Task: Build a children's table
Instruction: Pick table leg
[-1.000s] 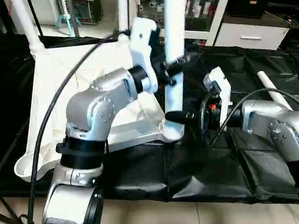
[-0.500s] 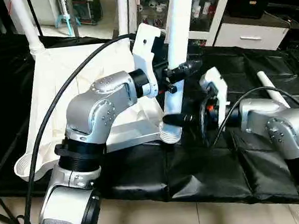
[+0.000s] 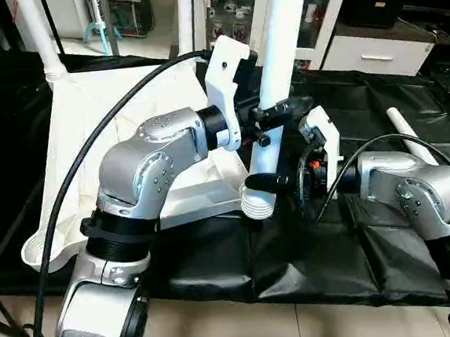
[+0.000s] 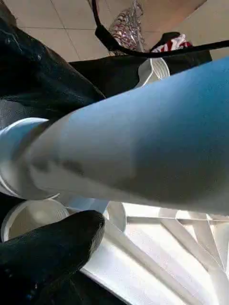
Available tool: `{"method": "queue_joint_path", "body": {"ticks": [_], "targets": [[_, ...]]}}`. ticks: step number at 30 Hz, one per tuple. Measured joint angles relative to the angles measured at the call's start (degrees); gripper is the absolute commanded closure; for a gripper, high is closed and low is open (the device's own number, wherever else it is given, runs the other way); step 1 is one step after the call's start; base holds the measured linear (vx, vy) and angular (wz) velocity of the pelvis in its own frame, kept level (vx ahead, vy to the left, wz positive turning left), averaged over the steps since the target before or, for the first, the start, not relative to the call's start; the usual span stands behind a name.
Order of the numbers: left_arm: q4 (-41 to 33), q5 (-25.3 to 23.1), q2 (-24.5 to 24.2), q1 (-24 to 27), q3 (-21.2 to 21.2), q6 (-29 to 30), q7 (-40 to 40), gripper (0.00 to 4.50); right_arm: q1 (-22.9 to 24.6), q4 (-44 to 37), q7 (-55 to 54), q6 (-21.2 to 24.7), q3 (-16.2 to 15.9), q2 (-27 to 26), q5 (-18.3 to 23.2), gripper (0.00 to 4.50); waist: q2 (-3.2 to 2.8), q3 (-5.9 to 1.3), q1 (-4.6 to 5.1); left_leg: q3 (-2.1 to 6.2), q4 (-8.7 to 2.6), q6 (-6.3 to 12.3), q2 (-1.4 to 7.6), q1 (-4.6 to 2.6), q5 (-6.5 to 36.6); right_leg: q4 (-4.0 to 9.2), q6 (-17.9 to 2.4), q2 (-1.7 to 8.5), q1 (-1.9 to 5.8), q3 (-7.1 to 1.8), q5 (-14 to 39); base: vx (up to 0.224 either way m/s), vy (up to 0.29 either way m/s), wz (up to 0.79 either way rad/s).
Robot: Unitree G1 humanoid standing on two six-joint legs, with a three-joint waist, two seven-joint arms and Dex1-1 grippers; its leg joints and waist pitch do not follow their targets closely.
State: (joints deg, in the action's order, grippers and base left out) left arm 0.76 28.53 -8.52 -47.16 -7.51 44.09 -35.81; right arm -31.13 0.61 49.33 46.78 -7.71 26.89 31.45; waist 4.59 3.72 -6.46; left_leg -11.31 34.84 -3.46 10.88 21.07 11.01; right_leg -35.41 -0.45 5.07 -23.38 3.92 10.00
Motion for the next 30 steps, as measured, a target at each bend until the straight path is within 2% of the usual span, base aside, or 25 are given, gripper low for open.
{"method": "queue_joint_path", "body": {"ticks": [2,8,10,21,22,24,27,30], "targets": [[0.00,0.00,0.09,0.03,-0.18,0.02,-0.22,2.68,0.00,0.00,0.02,0.00,-0.01,-0.27,-0.05,1.47,0.00,0.00,-0.01,0.00,0.00,0.00,0.00,0.00,0.00,0.00,0.00,0.00,0.00,0.00,0.00,0.000,0.000,0.00],[0.00,0.00,0.14,0.03,-0.21,0.00,-0.47,2.68,0.01,-0.01,1.36,0.00,-0.05,-0.31,0.03,1.87,0.00,0.00,0.00,0.00,0.01,-0.01,0.00,0.00,0.00,-0.03,0.00,0.00,0.00,0.00,0.00,0.000,0.000,0.00],[0.01,-0.01,0.14,0.03,-0.21,0.00,-0.55,2.68,0.01,-0.02,1.79,0.00,-0.09,-0.30,0.07,2.20,0.00,0.00,0.00,0.00,0.02,0.00,0.00,-0.01,0.00,-0.04,0.00,0.00,0.00,0.00,0.00,0.000,0.000,0.00],[0.01,-0.10,0.10,0.02,-0.12,-0.25,-0.87,2.68,0.01,-0.12,2.44,-0.84,-0.38,-0.35,-0.16,2.55,0.00,0.00,-0.01,0.02,0.11,-0.02,0.01,-0.02,-0.01,-0.17,0.00,0.00,0.00,-0.01,0.00,0.000,0.000,0.00],[0.01,-0.10,0.07,0.02,-0.12,-0.26,-0.88,2.33,0.01,-0.11,2.44,-0.92,-0.39,-0.41,-0.21,2.55,-0.01,0.00,0.00,0.02,0.12,-0.02,0.01,-0.03,-0.01,-0.18,0.00,0.00,0.00,-0.01,0.00,0.000,0.000,0.00],[0.01,-0.09,-0.27,0.02,-0.11,-0.11,-0.92,1.95,0.02,-0.11,2.44,-1.06,-0.52,-0.65,-0.40,2.55,0.00,0.00,0.01,0.02,0.12,-0.03,0.01,-0.04,-0.02,-0.21,0.00,0.00,0.00,-0.01,0.00,0.000,0.000,0.00],[0.03,0.25,-0.47,0.02,0.67,0.58,-1.10,1.86,0.01,-0.01,1.89,-1.30,-0.21,-0.95,-0.53,2.56,-0.03,0.01,0.02,0.03,0.13,-0.04,0.01,-0.04,-0.02,-0.24,0.00,0.00,0.00,-0.01,0.00,0.000,0.000,0.00],[0.03,1.65,-0.64,0.02,2.11,1.81,-1.45,1.50,-0.01,0.14,0.24,-1.96,1.76,-1.31,-0.51,2.58,-0.04,0.02,-0.02,0.03,0.15,-0.05,0.01,-0.04,-0.03,-0.26,0.00,0.00,0.00,-0.01,0.00,0.000,0.000,0.00]]}}
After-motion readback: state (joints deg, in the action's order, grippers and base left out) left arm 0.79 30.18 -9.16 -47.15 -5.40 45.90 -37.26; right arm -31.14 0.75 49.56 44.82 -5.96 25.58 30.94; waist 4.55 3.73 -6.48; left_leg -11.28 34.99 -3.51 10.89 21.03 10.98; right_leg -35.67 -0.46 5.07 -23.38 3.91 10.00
